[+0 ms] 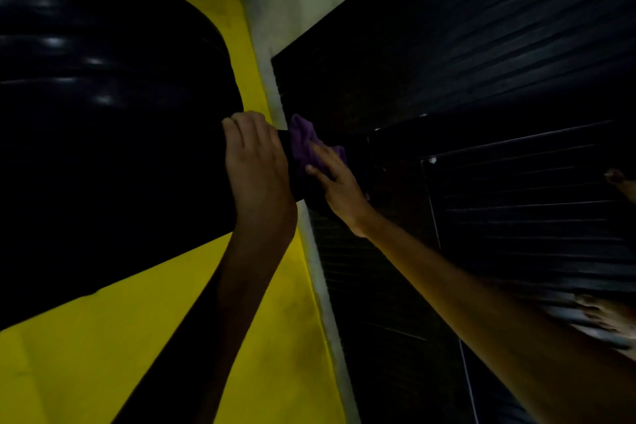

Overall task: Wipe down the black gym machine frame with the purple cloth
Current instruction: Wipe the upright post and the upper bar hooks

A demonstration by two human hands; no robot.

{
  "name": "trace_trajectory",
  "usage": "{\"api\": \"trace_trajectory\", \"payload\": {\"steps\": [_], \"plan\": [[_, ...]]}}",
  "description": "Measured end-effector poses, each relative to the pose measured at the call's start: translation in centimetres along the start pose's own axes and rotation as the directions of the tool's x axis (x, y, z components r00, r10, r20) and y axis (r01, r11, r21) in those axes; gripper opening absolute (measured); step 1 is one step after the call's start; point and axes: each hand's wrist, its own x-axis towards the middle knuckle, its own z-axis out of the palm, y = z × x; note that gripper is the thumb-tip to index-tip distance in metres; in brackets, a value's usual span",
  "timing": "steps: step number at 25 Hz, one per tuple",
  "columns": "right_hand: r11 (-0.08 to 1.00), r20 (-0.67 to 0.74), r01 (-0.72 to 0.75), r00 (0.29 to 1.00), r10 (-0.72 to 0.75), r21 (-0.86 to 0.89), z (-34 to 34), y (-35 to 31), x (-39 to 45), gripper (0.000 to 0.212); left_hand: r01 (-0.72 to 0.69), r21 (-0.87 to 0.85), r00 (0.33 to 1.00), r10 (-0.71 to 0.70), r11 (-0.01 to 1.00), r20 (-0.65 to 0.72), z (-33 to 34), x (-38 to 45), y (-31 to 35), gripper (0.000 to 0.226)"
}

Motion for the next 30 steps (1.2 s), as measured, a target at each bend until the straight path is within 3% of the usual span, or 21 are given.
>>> {"api": "trace_trajectory", "payload": {"steps": [2, 4, 12, 17, 22, 26, 30], "plan": [[0.997, -0.011, 0.061, 0.998, -0.061, -0.042, -0.3, 1.5, 0.2, 0.048, -0.067, -0.098, 0.996, 0.073, 0.993, 0.050, -0.1, 1.1, 1.5, 0.086], [0.998, -0.040, 0.026, 0.999, -0.028, -0.049, -1.3, 3.8, 1.8, 0.048, -0.122, -0.140, 0.983, 0.140, 0.983, 0.122, -0.1, 2.1, 3.6, 0.094], [0.994, -0.056, -0.103, 0.993, 0.105, 0.046, -6.3, 12.6, 10.4, 0.048, -0.149, -0.072, 0.988, 0.150, 0.986, 0.021, 1.7, 3.8, 5.9, 0.107], [0.959, -0.160, -0.262, 0.947, 0.277, 0.113, -8.9, 19.5, 16.9, 0.045, -0.205, -0.031, 0.978, 0.206, 0.978, 0.041, 1.9, 4.6, 6.0, 0.110], [0.943, -0.201, -0.315, 0.922, 0.331, 0.109, -9.5, 23.8, 20.0, 0.052, -0.233, -0.037, 0.971, 0.234, 0.972, 0.048, 2.2, 5.0, 6.0, 0.108], [0.957, -0.179, -0.287, 0.941, 0.288, 0.035, -8.3, 19.9, 16.9, 0.046, -0.231, -0.056, 0.969, 0.235, 0.971, 0.078, 1.8, 5.1, 6.3, 0.107], [0.982, -0.023, -0.148, 0.988, 0.152, 0.118, -6.0, 11.5, 10.1, 0.042, -0.221, -0.113, 0.972, 0.228, 0.969, 0.051, 1.1, 4.8, 5.6, 0.107]]}}
